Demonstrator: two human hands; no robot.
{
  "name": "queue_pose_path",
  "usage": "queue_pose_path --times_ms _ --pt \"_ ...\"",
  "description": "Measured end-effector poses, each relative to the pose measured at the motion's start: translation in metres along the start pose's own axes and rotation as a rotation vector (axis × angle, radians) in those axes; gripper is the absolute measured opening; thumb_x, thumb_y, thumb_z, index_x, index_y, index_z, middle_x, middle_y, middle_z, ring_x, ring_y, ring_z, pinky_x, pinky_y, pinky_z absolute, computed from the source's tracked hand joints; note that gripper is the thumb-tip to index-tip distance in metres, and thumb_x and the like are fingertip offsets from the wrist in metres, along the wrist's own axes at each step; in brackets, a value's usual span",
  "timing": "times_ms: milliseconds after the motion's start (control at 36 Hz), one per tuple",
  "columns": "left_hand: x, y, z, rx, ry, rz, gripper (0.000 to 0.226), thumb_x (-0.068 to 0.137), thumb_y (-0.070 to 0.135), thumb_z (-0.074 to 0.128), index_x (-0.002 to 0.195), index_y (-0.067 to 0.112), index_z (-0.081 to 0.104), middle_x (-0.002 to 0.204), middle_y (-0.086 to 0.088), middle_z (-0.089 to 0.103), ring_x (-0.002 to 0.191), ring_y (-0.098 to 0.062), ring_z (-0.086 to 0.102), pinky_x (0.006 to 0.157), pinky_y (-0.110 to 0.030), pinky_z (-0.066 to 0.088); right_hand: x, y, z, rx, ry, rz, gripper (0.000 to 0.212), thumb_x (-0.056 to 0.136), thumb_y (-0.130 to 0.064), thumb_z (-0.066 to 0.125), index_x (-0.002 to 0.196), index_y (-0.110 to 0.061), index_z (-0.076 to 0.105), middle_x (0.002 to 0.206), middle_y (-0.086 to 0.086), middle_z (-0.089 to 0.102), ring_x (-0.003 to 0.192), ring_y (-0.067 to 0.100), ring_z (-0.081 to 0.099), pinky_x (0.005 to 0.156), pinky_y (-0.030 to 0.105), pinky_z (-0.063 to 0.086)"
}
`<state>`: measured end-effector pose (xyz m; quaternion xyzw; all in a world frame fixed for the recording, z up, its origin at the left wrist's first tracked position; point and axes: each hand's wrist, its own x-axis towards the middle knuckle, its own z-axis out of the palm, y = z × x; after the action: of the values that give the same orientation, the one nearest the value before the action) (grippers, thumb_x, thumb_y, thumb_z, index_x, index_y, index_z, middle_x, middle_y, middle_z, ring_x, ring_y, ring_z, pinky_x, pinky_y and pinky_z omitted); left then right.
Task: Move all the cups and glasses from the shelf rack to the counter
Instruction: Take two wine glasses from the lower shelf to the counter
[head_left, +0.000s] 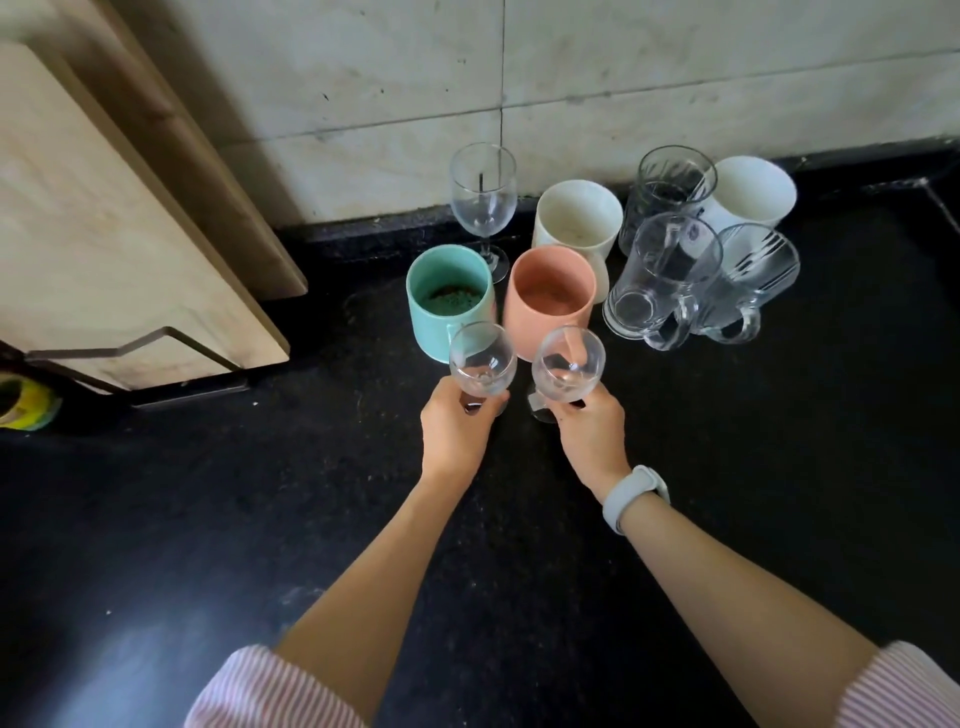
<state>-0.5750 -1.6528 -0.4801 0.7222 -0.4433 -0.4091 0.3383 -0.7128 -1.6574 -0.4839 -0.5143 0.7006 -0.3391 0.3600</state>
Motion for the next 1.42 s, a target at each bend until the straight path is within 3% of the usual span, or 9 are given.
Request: queue_pose_path --times_ms 111,222,361,444,556,722,1028,1306,1417 --pt "-0.008 -0.007 0.0 0.093 -0.016 0.055 0.019 0.083 0.022 0.066 0.098 0.013 0.06 0.103 -0.004 0.065 0.088 -0.011 0.061 0.078 -0.025 0.053 -0.006 -0.003 0.0 0.01 0.006 0.002 0.016 0.084 -0.006 0.062 0.097 0.003 0.064 0.094 0.019 0.067 0.094 0.026 0.06 0.082 0.029 0.047" --pt "-0.02 -0.015 -0.003 0.263 0.025 0.148 0.028 0.087 0.018 0.06 0.114 0.013 0.058 0.118 -0.005 0.059 0.103 -0.016 0.057 0.088 -0.03 0.051 -0.022 -0.003 -0.003 -0.009 -0.004 -0.057 0.015 0.088 -0.007 0.057 0.1 0.0 0.062 0.099 0.015 0.065 0.095 0.021 0.061 0.074 0.002 0.04" --pt "-0.044 -0.033 -0.02 0.481 0.004 0.206 0.037 0.09 0.023 0.054 0.126 0.014 0.05 0.131 -0.004 0.053 0.122 -0.022 0.046 0.103 -0.041 0.039 -0.057 0.0 -0.001 -0.135 -0.09 -0.043 0.041 0.091 -0.008 0.049 0.132 -0.007 0.045 0.135 0.012 0.052 0.127 0.022 0.046 0.1 0.025 0.039" --pt "-0.062 -0.047 -0.04 0.59 0.013 0.19 0.04 0.091 0.028 0.05 0.129 0.016 0.048 0.136 -0.003 0.05 0.128 -0.02 0.041 0.108 -0.041 0.03 -0.08 -0.004 0.005 -0.295 -0.193 -0.146 0.044 0.092 -0.012 0.049 0.134 -0.007 0.042 0.14 0.012 0.047 0.133 0.023 0.038 0.105 0.025 0.032" --pt "-0.094 -0.066 -0.09 0.681 0.042 0.102 0.041 0.092 0.031 0.047 0.131 0.019 0.047 0.138 -0.001 0.048 0.131 -0.02 0.037 0.114 -0.045 0.022 -0.107 -0.024 0.023 -0.562 -0.395 -0.348 0.044 0.094 -0.022 0.042 0.136 -0.009 0.041 0.145 0.011 0.041 0.136 0.026 0.032 0.113 0.038 0.03" --pt "-0.174 -0.095 -0.205 0.784 0.255 -0.051 0.041 0.092 0.032 0.044 0.131 0.02 0.046 0.137 0.001 0.049 0.132 -0.02 0.036 0.115 -0.047 0.015 -0.172 -0.083 0.078 -0.719 -0.581 -0.703 0.042 0.093 -0.029 0.038 0.131 -0.015 0.049 0.144 0.004 0.045 0.138 0.025 0.029 0.113 0.045 0.025" --pt "-0.493 -0.189 -0.364 0.728 0.795 -0.439 0.038 0.091 0.031 0.045 0.126 0.019 0.05 0.127 -0.003 0.057 0.119 -0.026 0.05 0.1 -0.04 0.035 -0.47 -0.177 0.15 -0.534 -0.965 -1.256 0.038 0.094 -0.028 0.037 0.128 -0.016 0.05 0.137 0.002 0.05 0.132 0.022 0.035 0.111 0.038 0.027" --pt "-0.866 -0.26 -0.386 0.634 1.283 -0.777 0.034 0.089 0.025 0.051 0.12 0.012 0.056 0.119 -0.008 0.062 0.11 -0.028 0.056 0.092 -0.041 0.043 -0.821 -0.16 0.128 -0.306 -1.407 -1.644 0.034 0.093 -0.023 0.042 0.122 -0.012 0.054 0.126 0.007 0.057 0.122 0.026 0.046 0.102 0.037 0.035" --pt "-0.946 -0.263 -0.382 0.576 1.417 -0.882 0.033 0.088 0.026 0.051 0.119 0.013 0.056 0.116 -0.01 0.063 0.106 -0.029 0.058 0.09 -0.042 0.044 -0.903 -0.153 0.118 -0.247 -1.488 -1.774 0.033 0.092 -0.022 0.043 0.121 -0.011 0.055 0.125 0.008 0.058 0.119 0.027 0.047 0.103 0.04 0.037"
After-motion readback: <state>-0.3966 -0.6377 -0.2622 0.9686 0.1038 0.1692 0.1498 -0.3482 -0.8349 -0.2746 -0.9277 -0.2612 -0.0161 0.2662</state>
